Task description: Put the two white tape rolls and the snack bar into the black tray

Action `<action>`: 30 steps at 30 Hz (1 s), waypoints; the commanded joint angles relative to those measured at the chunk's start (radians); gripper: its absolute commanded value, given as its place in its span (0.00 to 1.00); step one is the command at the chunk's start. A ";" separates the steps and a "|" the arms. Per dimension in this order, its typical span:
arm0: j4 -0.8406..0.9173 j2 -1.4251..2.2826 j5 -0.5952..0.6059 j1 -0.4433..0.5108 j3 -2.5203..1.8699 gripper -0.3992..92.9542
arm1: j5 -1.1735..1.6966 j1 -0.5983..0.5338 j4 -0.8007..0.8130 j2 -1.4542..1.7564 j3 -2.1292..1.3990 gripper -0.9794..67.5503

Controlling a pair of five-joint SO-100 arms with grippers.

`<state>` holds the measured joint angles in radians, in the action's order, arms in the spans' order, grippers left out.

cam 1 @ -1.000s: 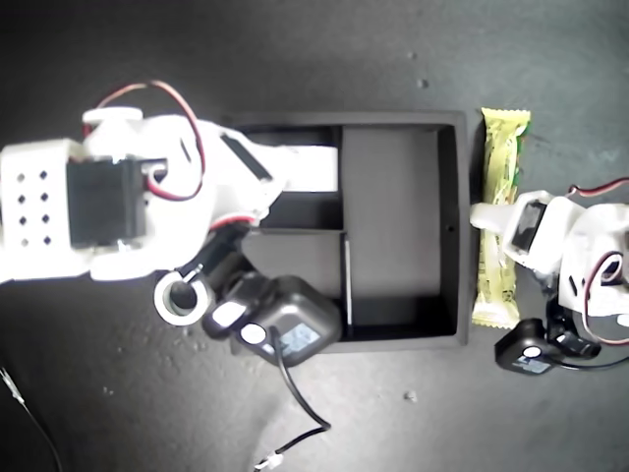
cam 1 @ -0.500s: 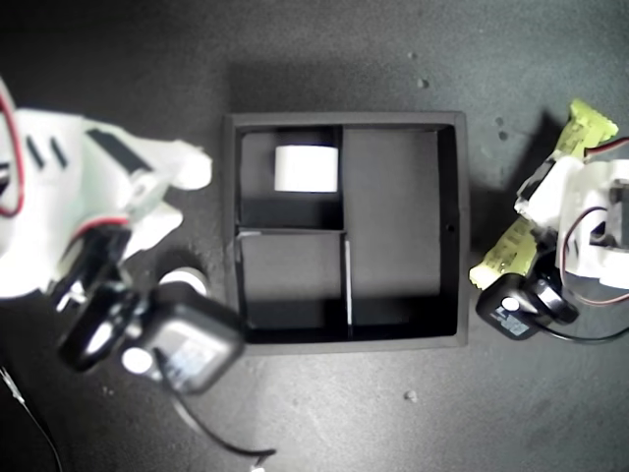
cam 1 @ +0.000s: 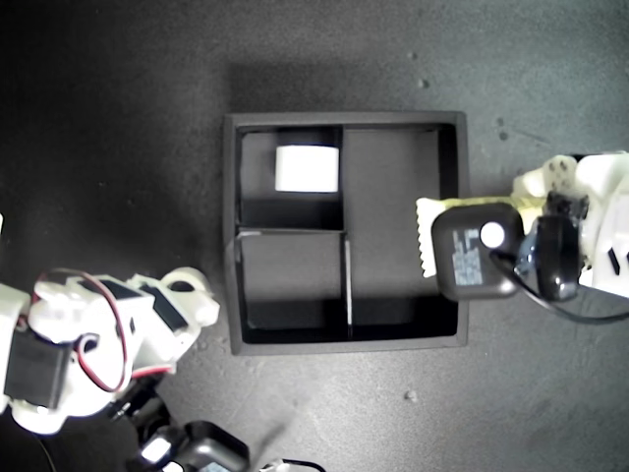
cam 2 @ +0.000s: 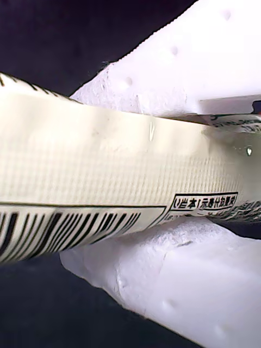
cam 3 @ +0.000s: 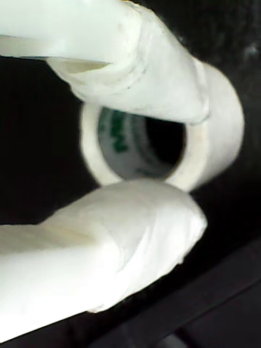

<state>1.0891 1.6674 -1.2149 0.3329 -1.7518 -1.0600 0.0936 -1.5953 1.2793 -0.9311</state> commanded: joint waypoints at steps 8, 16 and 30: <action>-0.038 0.012 -0.120 0.061 -0.032 0.09 | 1.043 -0.051 0.456 0.032 -0.048 0.01; -0.075 0.091 -0.161 0.054 -0.164 0.09 | 1.175 -0.121 0.661 0.031 -0.173 0.01; -0.166 -0.075 -0.172 0.031 -0.178 0.09 | 1.138 -0.080 0.821 0.006 -0.313 0.01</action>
<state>0.9388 1.6383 -1.3714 0.3835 -1.9313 0.0966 -0.0123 -0.8345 1.2778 -1.2425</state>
